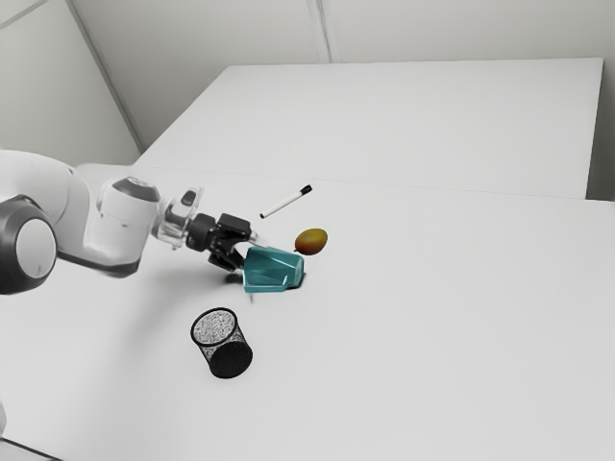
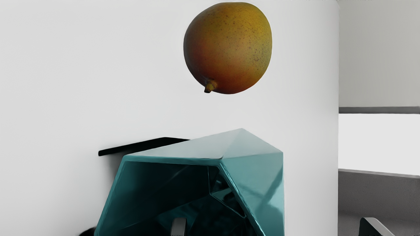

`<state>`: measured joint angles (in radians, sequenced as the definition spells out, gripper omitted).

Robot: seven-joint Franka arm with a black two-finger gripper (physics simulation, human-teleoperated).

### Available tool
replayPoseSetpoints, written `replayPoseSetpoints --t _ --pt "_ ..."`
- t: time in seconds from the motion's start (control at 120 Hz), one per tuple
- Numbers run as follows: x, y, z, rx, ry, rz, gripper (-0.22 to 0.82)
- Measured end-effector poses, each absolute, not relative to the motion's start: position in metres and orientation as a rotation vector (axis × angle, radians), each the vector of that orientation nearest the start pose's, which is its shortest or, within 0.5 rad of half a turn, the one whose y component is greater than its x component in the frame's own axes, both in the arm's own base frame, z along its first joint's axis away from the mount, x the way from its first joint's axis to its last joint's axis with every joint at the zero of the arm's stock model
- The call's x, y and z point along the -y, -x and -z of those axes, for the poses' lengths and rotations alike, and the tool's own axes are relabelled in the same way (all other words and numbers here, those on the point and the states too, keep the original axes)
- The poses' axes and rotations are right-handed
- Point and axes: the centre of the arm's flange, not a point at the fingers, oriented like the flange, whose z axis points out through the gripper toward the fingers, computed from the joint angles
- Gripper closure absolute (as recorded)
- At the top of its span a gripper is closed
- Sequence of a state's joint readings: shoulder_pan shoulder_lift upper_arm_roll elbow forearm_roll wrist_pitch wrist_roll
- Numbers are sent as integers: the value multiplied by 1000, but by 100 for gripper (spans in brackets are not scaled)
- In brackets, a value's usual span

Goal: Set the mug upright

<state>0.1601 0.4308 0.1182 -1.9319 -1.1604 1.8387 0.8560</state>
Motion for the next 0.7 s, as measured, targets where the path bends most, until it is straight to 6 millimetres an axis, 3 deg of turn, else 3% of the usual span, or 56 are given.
replayPoseSetpoints --t 0.4,0.583,0.7 --pt "-82 -592 -268 38 -2081 -245 61" --pt "-81 -593 -273 80 -2081 -273 72" --pt "-78 -595 -294 126 -2083 -314 75"
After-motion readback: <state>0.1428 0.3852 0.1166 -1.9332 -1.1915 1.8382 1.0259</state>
